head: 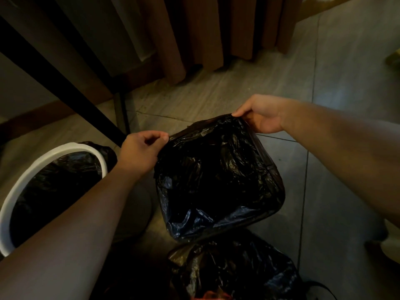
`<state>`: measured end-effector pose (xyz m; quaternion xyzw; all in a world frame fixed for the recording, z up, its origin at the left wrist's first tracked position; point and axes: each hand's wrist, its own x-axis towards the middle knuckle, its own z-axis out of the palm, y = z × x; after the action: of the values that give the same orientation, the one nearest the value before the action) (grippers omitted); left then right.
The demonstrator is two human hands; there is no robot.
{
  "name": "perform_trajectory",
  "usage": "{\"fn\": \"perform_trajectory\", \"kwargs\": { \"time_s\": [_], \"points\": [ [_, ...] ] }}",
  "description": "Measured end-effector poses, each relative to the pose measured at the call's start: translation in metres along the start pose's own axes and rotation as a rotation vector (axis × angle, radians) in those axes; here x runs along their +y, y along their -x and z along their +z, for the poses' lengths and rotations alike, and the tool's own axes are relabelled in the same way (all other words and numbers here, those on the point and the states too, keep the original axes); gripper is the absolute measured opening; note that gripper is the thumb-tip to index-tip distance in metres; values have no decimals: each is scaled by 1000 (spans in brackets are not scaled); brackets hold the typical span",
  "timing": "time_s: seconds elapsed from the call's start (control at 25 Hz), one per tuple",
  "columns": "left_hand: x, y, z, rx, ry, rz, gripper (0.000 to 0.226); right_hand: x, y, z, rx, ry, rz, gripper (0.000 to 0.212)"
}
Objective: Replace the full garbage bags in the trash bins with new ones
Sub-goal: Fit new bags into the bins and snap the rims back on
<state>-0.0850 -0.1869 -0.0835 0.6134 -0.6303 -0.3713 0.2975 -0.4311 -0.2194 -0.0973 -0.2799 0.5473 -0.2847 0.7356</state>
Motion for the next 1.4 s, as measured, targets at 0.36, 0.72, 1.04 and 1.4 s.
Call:
{"fn": "perform_trajectory", "kwargs": {
  "time_s": [0.36,0.72,1.04,1.4],
  "points": [
    [0,-8,-2,3,66,12,9,2,-7,-14,-114,17,85,20],
    [-7,-19,-2,-44,372,-253,15,15,1,-16,-217,226,74,20],
    [-14,-16,10,11,277,-343,5,18,14,-4,-114,308,55,29],
    [-2,86,10,242,103,-264,37,1,76,119,-159,1326,-369,20]
  ]
}}
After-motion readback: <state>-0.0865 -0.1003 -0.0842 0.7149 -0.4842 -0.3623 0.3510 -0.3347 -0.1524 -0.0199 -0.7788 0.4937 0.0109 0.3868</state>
